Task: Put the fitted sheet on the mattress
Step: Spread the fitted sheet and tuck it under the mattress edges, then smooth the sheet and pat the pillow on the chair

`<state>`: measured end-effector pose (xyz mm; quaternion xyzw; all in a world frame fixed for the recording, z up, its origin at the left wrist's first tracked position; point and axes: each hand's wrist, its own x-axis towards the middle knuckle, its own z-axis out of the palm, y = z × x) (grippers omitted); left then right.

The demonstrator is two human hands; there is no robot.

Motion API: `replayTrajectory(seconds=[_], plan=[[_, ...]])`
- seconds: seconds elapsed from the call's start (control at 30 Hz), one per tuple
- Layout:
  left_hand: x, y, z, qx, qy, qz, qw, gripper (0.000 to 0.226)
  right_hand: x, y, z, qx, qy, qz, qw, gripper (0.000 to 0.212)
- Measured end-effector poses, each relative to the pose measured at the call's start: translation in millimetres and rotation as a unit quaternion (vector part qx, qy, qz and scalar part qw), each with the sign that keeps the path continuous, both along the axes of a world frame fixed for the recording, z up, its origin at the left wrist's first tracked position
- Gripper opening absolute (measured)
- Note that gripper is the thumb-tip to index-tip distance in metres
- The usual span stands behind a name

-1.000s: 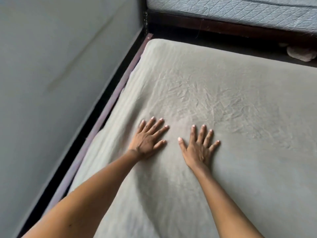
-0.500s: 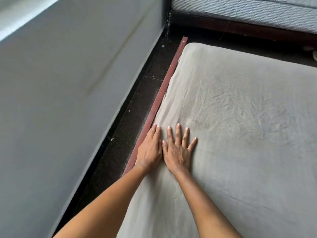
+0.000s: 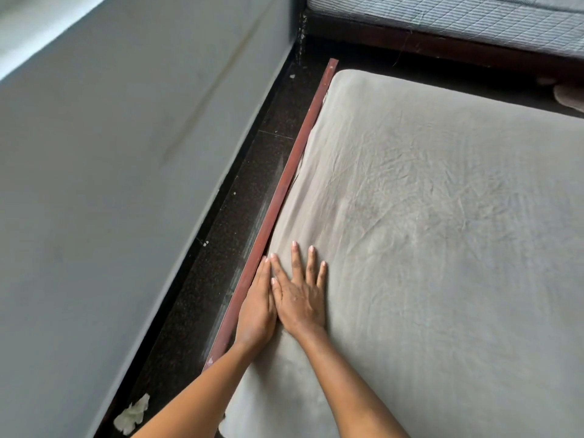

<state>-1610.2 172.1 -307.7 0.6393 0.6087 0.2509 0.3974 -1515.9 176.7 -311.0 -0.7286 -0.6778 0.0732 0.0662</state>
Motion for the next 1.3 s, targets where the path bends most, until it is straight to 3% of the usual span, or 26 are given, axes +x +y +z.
replayTrajectory(seconds=[0.33, 0.43, 0.6, 0.73, 0.87, 1.1, 1.2, 1.3], plan=[[-47, -107, 3, -0.052, 0.000, 0.054, 0.997, 0.047, -40, -89, 15, -0.050, 0.017, 0.073, 0.996, 0.058], [-58, -141, 13, -0.068, 0.067, 0.087, 0.992, 0.042, -58, -121, 19, -0.061, 0.029, 0.090, 0.994, 0.059], [-37, -148, 37, 0.055, 0.175, 0.108, 0.977, 0.041, -42, -145, 39, 0.049, 0.141, 0.073, 0.986, 0.050], [33, -125, 37, 0.148, 0.317, -0.084, 0.933, 0.050, 40, -143, 31, 0.096, 0.123, -0.047, 0.987, 0.052], [73, -128, 11, 0.171, 0.382, -0.214, 0.883, 0.054, 95, -166, 12, 0.007, 0.044, -0.048, 0.998, 0.057], [29, -195, 9, 0.167, 0.389, -0.173, 0.889, 0.055, 54, -216, 28, -0.047, 0.070, 0.019, 0.996, 0.056], [15, -211, 38, 0.150, 0.402, -0.162, 0.889, 0.056, 47, -229, 52, -0.046, 0.066, 0.057, 0.995, 0.052], [28, -200, 76, 0.148, 0.410, -0.159, 0.886, 0.058, 55, -221, 90, -0.020, 0.068, 0.019, 0.997, 0.051]])
